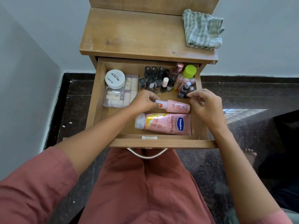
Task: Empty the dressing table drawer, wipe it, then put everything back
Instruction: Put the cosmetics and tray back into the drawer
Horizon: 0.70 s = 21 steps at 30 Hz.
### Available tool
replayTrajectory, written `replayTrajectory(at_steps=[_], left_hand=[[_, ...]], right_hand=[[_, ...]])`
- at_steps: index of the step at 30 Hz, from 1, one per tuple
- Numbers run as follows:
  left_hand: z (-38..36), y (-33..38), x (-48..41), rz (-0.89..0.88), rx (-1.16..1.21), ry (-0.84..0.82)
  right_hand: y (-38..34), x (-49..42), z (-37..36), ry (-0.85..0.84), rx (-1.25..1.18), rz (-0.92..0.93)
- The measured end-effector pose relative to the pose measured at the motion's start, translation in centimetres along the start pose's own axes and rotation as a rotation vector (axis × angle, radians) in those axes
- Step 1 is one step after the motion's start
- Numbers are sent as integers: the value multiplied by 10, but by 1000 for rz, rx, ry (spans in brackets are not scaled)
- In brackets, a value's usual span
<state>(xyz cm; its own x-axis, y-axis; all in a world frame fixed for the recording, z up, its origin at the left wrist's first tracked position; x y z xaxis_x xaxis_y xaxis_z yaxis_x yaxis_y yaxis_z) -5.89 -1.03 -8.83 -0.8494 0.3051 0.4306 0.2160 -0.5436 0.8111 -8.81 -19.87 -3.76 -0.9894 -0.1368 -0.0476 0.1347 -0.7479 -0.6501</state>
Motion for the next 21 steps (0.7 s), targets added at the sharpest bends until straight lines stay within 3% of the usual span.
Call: replayTrajectory(at_steps=[21], left_hand=[[1, 5, -1, 3, -75, 22]], right_hand=[[9, 1, -1, 25, 159, -91]])
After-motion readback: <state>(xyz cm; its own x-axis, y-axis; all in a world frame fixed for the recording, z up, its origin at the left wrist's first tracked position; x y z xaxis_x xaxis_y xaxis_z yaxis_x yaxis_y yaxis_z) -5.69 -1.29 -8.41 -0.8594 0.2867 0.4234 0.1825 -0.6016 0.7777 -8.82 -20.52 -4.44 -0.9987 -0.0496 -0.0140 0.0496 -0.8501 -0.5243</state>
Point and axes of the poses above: each hand's wrist, its own x-axis away from the middle knuckle, its own z-axis out of the back of the hand, y = z × x, the point moved 4 cm from there along -x, towards the middle knuckle, and after that the axes turned 8 degrees about -y, right-handed, at the moved point
